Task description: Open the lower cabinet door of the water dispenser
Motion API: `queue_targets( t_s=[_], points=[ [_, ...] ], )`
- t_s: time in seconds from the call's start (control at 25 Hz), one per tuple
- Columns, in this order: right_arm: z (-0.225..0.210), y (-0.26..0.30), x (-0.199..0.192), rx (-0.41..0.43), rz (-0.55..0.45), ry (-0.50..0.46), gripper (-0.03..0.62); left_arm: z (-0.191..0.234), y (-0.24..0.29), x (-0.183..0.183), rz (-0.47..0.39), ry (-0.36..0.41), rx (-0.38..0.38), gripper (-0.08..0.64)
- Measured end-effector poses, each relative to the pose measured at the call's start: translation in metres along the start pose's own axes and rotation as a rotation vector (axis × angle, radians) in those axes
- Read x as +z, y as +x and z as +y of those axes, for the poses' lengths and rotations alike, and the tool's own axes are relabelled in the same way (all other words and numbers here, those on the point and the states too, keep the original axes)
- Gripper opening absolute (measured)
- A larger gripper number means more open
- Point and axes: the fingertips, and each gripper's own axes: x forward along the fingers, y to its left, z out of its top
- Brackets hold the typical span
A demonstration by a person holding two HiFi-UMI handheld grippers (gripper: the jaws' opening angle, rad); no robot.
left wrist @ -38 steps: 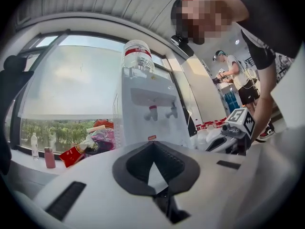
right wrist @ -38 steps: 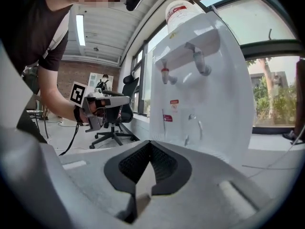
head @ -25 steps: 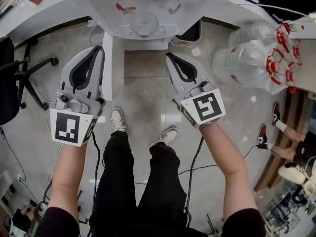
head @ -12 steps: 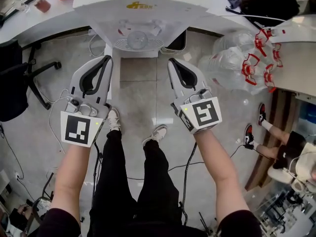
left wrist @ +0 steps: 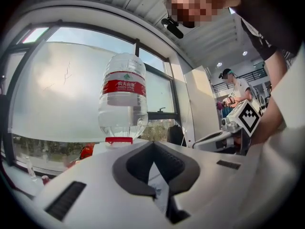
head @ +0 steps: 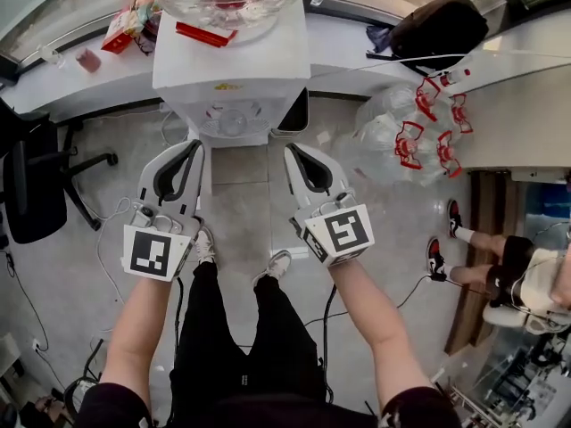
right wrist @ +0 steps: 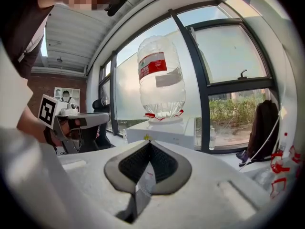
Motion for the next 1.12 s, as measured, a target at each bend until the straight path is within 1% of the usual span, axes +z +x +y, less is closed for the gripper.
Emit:
queue_targets(
  t_s=[0.2,0.36,0.48,0.68,0.88,1.04,1.12],
  points=[
    [0.0,-0.02,0.041,-0.036,-0.039,0.009,0.005,-0.007,0.001,0.043,-0.027,0.009,-0.001,0.008],
    [0.004,-0.037,0.074,-0.045,-0.063,-0.017,0.005,-0.004,-0.001,0.069,-0.004,0.053,0.005,0.008],
    [0.003,-0.048,0.094,-0.066,-0.076,-0.026,0.005,-0.007,-0.002,0.09,-0.036,0.034,-0.009,0.008],
    [0.004,-0.064,0.133,-0.084,-0.117,-0.047,0.005,-0.004,-0.009,0.122,-0.047,0.065,-0.004,0.008],
    [0.007,-0.086,0.173,-0.077,-0.179,-0.086,0.005,-0.001,-0.019,0.166,-0.092,0.098,0.004,0.008],
    [0.001,-0.105,0.194,-0.107,-0.204,-0.078,0.005,0.003,-0.032,0.202,-0.131,0.117,0.024,0.008],
    [-0.001,-0.111,0.205,-0.114,-0.225,-0.089,0.005,0.005,-0.036,0.217,-0.148,0.127,0.03,0.008]
  ],
)
